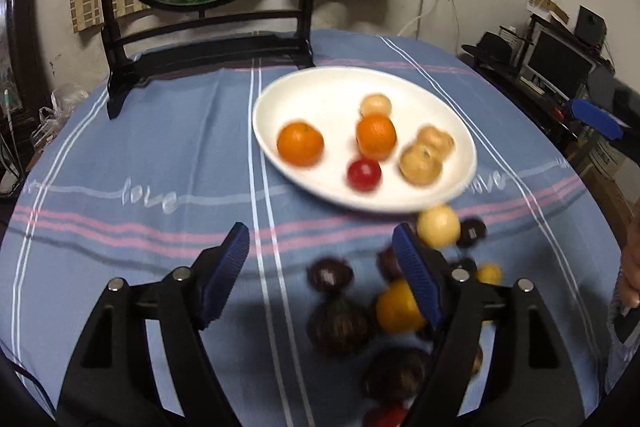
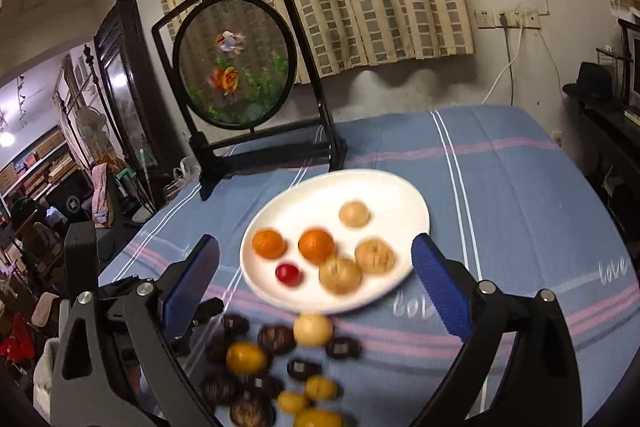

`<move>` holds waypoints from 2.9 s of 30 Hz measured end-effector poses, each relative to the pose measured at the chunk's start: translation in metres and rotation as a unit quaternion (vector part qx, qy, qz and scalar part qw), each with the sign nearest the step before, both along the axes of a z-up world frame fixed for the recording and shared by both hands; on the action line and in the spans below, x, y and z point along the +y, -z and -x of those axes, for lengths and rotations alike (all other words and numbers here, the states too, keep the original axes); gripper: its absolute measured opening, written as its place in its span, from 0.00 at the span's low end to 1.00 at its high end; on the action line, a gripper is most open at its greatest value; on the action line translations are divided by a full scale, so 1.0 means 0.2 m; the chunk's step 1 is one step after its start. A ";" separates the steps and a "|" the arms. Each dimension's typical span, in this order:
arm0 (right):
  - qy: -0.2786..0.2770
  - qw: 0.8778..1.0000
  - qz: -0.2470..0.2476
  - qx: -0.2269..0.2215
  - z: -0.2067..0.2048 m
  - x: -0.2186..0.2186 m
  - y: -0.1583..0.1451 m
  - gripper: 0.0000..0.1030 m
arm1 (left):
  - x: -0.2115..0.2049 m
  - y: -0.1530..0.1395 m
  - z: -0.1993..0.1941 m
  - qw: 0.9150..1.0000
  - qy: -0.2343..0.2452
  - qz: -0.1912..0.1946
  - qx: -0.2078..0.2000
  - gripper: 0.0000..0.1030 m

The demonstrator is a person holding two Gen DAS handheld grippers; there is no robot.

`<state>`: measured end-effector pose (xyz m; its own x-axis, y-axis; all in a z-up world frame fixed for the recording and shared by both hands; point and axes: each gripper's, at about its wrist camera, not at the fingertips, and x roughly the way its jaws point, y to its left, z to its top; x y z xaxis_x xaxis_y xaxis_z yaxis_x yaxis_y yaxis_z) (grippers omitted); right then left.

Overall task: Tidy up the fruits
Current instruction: 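Place the tomato and tan fruit on the white plate, opening both tools, then grasp a dark brown fruit with the left tool while the right tool grasps another, then carry both dark brown fruits over the white plate and open both tools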

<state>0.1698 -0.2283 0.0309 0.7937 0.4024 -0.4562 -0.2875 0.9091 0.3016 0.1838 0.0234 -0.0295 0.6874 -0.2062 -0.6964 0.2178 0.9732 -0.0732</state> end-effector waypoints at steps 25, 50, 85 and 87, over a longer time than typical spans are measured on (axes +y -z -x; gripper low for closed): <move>0.044 0.994 -0.027 0.097 0.05 -0.16 0.24 0.95 | 0.05 0.23 -0.14 0.995 -0.006 0.029 0.093 0.51; -0.031 0.988 0.028 0.148 -0.01 0.03 0.40 0.79 | 0.18 0.16 -0.11 0.997 -0.036 0.031 0.055 0.31; -0.030 0.988 0.052 0.145 -0.13 0.06 0.45 0.30 | 0.11 0.16 -0.08 0.998 -0.010 0.035 0.046 0.31; -0.017 0.990 0.041 0.133 -0.11 0.01 0.41 0.30 | 0.11 0.13 -0.07 0.999 -0.007 0.039 0.038 0.31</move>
